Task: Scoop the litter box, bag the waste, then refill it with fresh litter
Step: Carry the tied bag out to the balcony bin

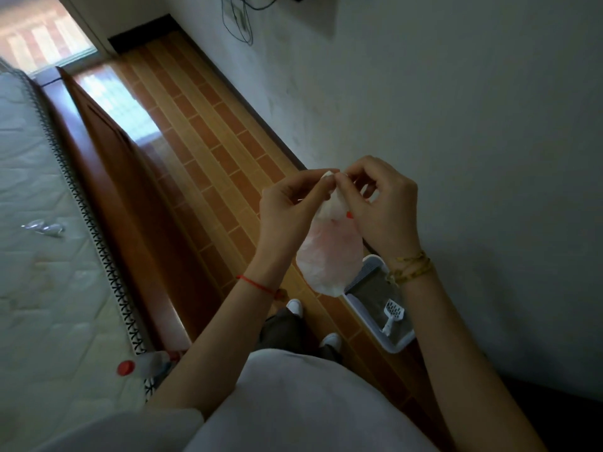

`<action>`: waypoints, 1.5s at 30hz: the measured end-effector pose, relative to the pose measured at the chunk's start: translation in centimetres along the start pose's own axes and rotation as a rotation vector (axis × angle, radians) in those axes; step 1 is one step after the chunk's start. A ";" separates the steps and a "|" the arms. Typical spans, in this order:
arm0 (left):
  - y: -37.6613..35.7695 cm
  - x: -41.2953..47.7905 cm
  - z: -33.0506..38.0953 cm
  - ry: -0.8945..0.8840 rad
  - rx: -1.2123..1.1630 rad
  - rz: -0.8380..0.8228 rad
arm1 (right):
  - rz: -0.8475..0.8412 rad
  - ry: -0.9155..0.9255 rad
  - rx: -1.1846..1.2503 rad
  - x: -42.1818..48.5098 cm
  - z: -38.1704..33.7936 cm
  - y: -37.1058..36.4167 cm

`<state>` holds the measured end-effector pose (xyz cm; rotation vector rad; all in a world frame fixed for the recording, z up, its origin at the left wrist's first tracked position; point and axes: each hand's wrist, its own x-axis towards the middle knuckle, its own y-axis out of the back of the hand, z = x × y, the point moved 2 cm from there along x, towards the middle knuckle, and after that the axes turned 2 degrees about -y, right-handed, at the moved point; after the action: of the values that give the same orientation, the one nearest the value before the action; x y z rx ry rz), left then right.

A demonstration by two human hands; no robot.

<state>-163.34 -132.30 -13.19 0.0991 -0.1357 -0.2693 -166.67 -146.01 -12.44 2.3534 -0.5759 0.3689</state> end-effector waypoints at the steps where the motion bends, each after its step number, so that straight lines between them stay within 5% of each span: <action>1: 0.6 0.0 0.1 -0.001 0.004 0.008 | -0.010 0.001 0.012 0.2 -0.5 -0.4; 14: 10.7 7.0 -1.3 -0.016 0.012 0.211 | -0.169 0.078 0.091 8.4 -5.0 -10.4; 45: 40.2 45.0 -7.9 -0.008 0.141 0.577 | -0.446 0.233 0.291 46.1 -13.5 -46.9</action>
<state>-108.81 -105.33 -10.96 0.1929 -0.1853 0.3164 -105.16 -119.31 -9.66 2.5757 0.1255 0.5346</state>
